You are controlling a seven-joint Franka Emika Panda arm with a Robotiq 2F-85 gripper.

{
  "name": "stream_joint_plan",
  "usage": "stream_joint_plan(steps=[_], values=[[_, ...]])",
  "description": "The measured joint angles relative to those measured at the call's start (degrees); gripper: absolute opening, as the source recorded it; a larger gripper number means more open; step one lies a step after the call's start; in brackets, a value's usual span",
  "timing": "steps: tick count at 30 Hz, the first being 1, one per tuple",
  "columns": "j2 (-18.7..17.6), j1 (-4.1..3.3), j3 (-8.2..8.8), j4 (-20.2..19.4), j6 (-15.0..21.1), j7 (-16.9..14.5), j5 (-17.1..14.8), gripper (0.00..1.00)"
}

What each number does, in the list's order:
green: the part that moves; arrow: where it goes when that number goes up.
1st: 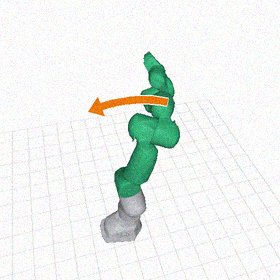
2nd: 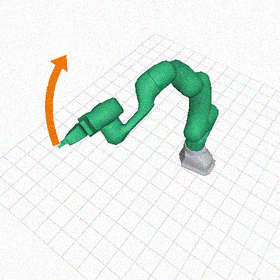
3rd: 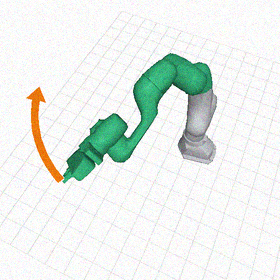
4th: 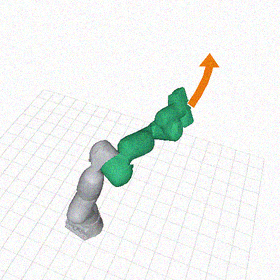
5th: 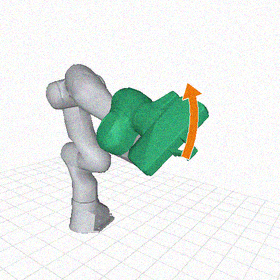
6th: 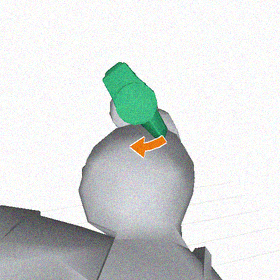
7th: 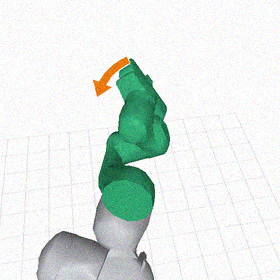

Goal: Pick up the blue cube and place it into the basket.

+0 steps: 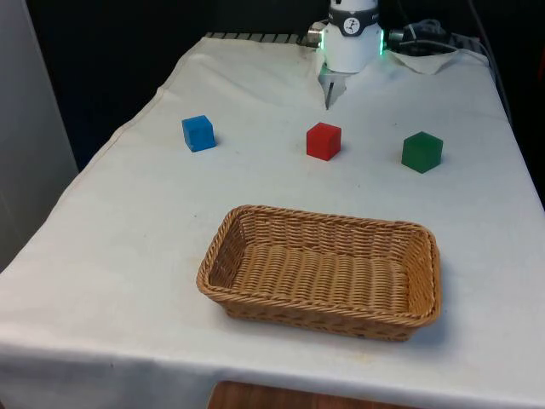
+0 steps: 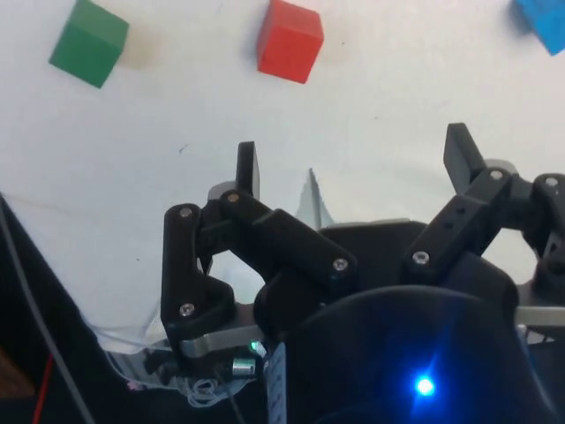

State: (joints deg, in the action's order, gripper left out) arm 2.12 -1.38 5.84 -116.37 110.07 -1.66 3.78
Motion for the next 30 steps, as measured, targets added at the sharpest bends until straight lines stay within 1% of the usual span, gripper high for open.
stream_joint_plan(steps=[4, 7, 8, 13, 16, 24, 27, 28, 30], values=[[0.57, 0.0, 0.57, -1.03, 0.69, -0.11, 0.52, 1.0], [1.15, 0.06, 1.2, -2.12, 1.43, -0.52, 0.63, 1.0], [1.49, 0.06, 1.66, -2.86, 1.89, -0.86, 0.69, 1.0], [2.18, 0.11, 2.52, -4.35, 3.04, -1.49, 0.74, 1.0], [2.64, 0.17, 3.5, -6.07, 5.04, -2.23, 0.8, 1.0], [3.44, 0.29, 4.7, -9.22, 9.05, -2.81, 1.32, 1.0], [4.01, 0.4, 5.44, -11.12, 11.4, -2.92, 2.01, 1.0], [4.01, 0.4, 5.44, -11.12, 11.4, -2.92, 2.01, 1.0], [4.24, 0.46, 5.79, -12.09, 12.66, -2.98, 2.35, 1.0]])
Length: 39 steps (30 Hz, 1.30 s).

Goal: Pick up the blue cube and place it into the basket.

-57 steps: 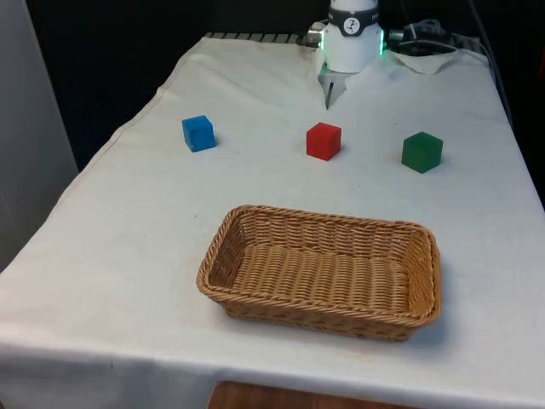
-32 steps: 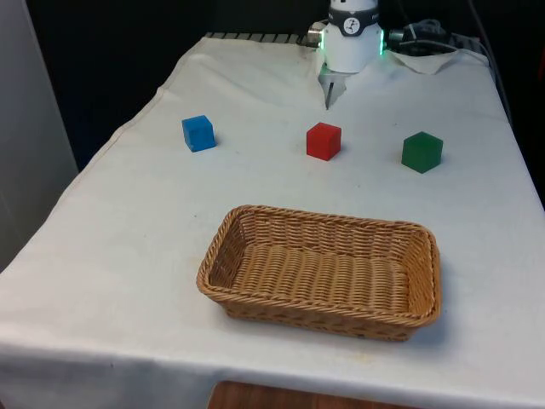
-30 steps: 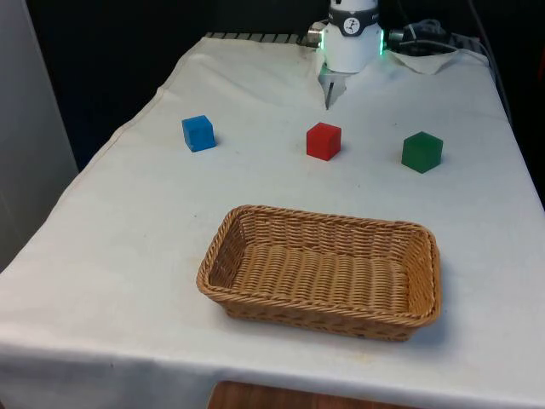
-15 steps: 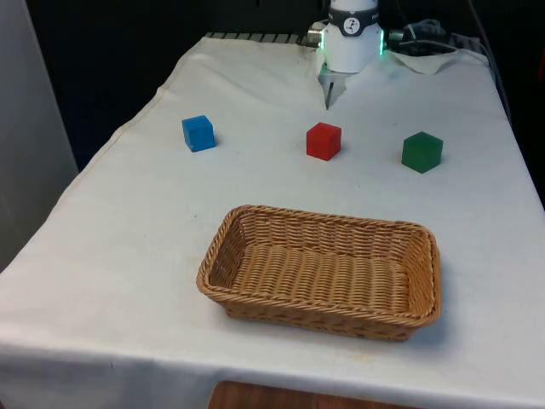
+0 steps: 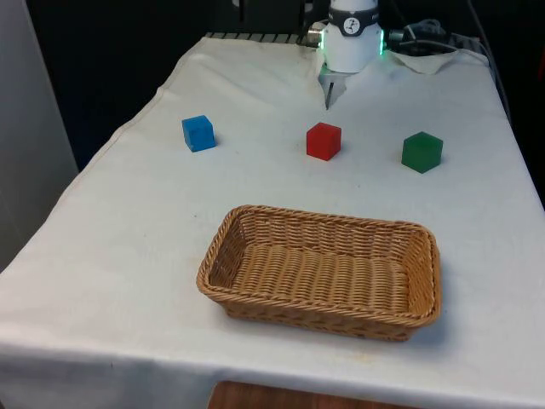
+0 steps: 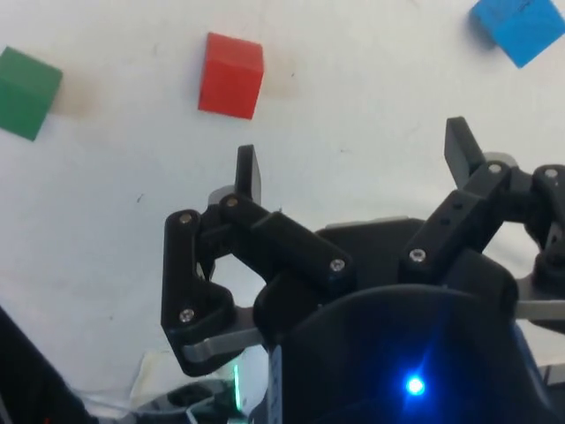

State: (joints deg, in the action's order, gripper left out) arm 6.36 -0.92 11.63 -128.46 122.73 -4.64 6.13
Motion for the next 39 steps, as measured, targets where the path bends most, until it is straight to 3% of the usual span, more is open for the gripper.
stream_joint_plan(steps=[11, 26, 33, 39], values=[[1.32, 0.29, 2.18, -4.64, 5.67, -0.06, 2.35, 1.0], [2.12, 0.69, 4.81, -8.71, 10.2, 0.92, 6.13, 1.0], [2.12, 0.74, 5.56, -10.43, 12.72, 2.98, 8.08, 1.0], [1.49, 0.8, 5.67, -11.63, 15.24, 7.05, 10.26, 1.0]])
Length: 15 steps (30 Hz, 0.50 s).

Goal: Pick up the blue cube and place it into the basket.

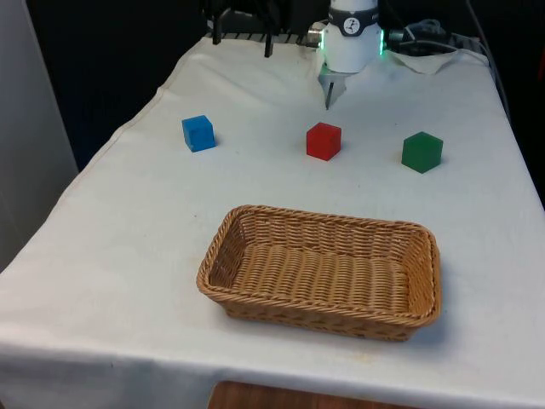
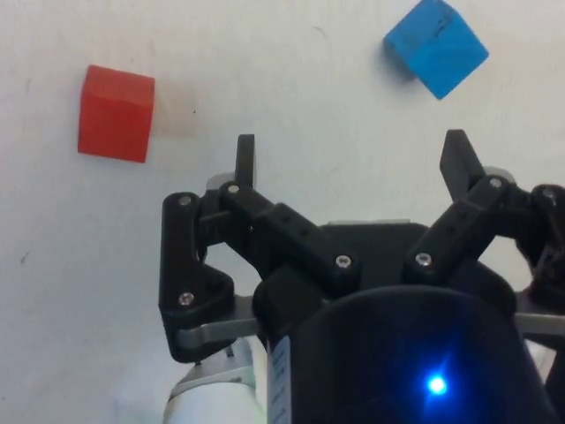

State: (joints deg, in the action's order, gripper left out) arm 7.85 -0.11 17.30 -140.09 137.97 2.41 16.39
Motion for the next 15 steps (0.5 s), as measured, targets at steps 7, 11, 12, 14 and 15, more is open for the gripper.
stream_joint_plan(steps=[7, 11, 12, 14, 15], values=[[-1.49, 0.0, 0.29, -0.46, 2.52, 3.72, 1.43, 1.0], [-2.01, 0.0, 0.4, -0.69, 3.32, 5.39, 2.18, 1.0], [-2.12, 0.0, 0.46, -0.86, 3.72, 6.19, 2.35, 1.0], [-2.18, 0.0, 0.46, -0.92, 3.84, 6.59, 2.46, 1.0], [-2.35, 0.0, 0.46, -1.03, 4.01, 7.33, 2.52, 1.0]])
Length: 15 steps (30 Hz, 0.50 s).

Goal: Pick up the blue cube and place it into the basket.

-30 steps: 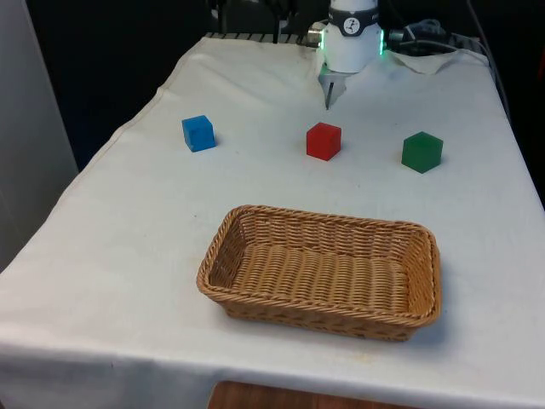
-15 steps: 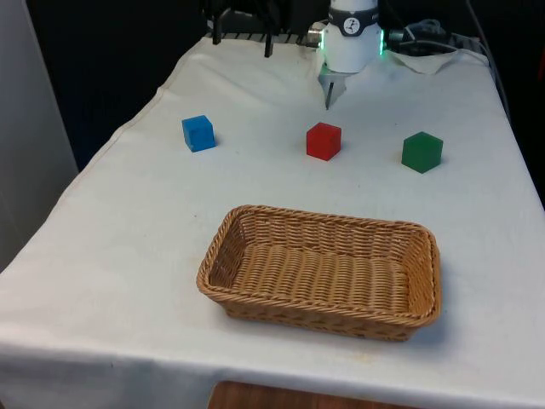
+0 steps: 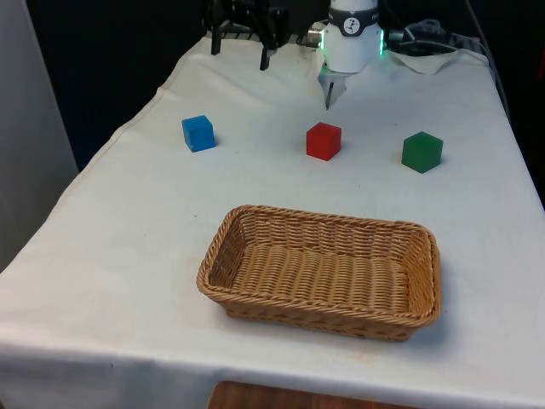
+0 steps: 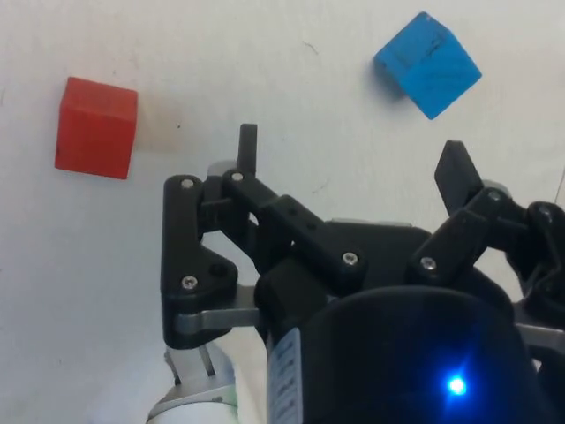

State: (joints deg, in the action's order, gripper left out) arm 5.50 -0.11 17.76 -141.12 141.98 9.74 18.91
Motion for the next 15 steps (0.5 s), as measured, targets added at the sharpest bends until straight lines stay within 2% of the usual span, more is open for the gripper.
stream_joint_plan(steps=[12, 15], values=[[-2.23, 0.0, 0.06, -0.06, 1.66, 5.39, 0.0, 1.0], [-2.41, 0.0, 0.06, -0.06, 1.78, 5.84, 0.0, 1.0]])
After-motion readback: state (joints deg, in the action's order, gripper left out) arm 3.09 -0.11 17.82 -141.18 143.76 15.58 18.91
